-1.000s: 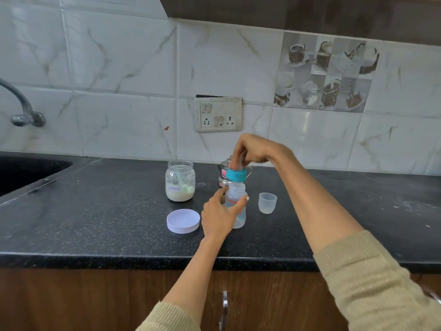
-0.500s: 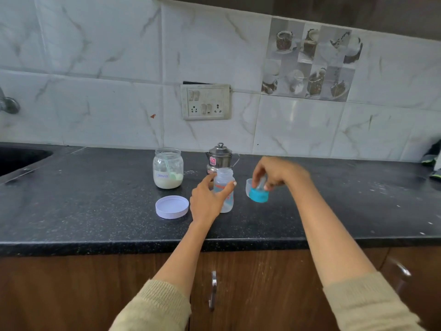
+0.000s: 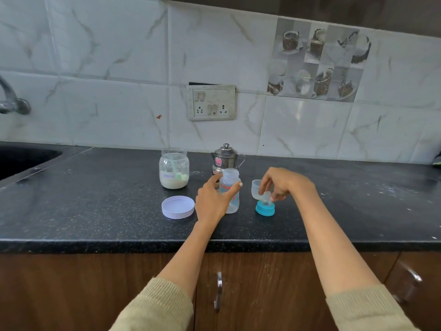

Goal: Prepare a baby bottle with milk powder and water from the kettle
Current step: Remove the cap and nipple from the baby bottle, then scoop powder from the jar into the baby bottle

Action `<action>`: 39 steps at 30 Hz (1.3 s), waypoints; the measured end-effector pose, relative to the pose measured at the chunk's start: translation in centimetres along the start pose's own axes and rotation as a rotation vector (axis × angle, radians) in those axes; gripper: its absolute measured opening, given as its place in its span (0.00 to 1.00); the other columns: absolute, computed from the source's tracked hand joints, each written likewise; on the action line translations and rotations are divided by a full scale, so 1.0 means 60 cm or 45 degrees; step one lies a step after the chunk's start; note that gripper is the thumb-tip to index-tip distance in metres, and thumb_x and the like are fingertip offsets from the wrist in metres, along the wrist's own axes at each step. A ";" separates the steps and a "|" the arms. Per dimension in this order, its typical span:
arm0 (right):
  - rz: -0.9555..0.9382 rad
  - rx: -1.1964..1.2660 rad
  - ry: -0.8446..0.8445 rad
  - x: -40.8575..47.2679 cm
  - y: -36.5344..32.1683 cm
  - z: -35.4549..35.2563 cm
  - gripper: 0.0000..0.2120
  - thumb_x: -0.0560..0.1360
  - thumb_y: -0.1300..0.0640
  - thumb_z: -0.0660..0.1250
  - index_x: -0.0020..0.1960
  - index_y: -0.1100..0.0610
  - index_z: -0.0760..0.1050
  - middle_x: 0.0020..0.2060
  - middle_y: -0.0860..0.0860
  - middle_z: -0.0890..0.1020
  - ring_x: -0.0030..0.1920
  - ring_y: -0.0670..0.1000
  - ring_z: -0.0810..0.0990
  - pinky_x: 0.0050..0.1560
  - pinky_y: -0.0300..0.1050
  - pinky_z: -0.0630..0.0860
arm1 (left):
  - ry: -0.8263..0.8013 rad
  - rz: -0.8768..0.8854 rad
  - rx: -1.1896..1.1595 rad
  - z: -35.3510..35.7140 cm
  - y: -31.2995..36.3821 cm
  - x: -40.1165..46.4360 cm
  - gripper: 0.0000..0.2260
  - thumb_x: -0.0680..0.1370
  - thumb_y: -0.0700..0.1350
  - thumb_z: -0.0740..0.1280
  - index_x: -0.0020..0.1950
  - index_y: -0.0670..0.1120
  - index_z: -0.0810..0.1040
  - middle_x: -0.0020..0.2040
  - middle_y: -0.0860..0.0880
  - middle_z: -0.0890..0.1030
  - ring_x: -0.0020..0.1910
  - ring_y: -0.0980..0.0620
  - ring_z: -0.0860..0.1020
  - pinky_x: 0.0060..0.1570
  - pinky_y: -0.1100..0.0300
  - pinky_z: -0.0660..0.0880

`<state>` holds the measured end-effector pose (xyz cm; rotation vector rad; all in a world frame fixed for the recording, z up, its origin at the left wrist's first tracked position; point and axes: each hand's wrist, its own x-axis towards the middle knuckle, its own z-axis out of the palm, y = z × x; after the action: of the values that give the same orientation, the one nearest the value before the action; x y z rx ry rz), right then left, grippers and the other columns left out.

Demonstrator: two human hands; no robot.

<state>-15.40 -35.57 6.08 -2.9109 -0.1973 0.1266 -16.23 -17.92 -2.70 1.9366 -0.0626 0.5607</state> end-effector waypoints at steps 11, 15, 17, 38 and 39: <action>-0.427 0.212 0.386 0.011 -0.170 -0.110 0.14 0.69 0.66 0.73 0.53 0.54 0.80 0.47 0.48 0.81 0.47 0.49 0.80 0.42 0.39 0.71 | 0.268 -0.076 -0.059 -0.108 -0.008 0.061 0.60 0.51 0.75 0.70 0.75 0.51 0.49 0.76 0.48 0.57 0.73 0.48 0.59 0.67 0.45 0.64; -0.525 0.225 0.310 0.065 -0.248 -0.080 0.11 0.70 0.63 0.73 0.52 0.55 0.80 0.49 0.51 0.83 0.49 0.49 0.81 0.52 0.43 0.76 | 0.308 -0.212 0.084 -0.153 -0.051 0.092 0.61 0.51 0.73 0.72 0.74 0.46 0.48 0.76 0.44 0.54 0.74 0.45 0.57 0.67 0.41 0.63; -0.552 0.184 0.319 0.093 -0.280 -0.056 0.08 0.71 0.61 0.73 0.49 0.55 0.81 0.49 0.52 0.83 0.48 0.50 0.82 0.51 0.44 0.76 | 0.258 -0.284 0.155 -0.165 -0.074 0.107 0.63 0.53 0.70 0.73 0.75 0.44 0.44 0.77 0.45 0.50 0.74 0.46 0.55 0.67 0.42 0.62; -0.524 -0.379 0.152 0.252 -0.366 -0.001 0.15 0.73 0.61 0.69 0.58 0.50 0.80 0.61 0.51 0.74 0.57 0.53 0.75 0.51 0.45 0.67 | 0.037 -0.181 0.102 -0.166 -0.159 0.175 0.35 0.56 0.53 0.79 0.59 0.51 0.72 0.54 0.52 0.79 0.53 0.51 0.78 0.55 0.52 0.75; -0.530 -0.424 0.144 0.253 -0.366 -0.002 0.16 0.73 0.60 0.69 0.59 0.48 0.79 0.61 0.50 0.73 0.59 0.53 0.73 0.54 0.46 0.66 | 0.028 -0.183 0.106 -0.168 -0.160 0.176 0.35 0.56 0.53 0.79 0.60 0.50 0.72 0.54 0.52 0.80 0.52 0.52 0.78 0.55 0.53 0.75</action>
<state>-3.12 -12.20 10.08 -3.1061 -0.8704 -0.1535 -7.63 -2.73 -3.32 1.9970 0.1145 0.4950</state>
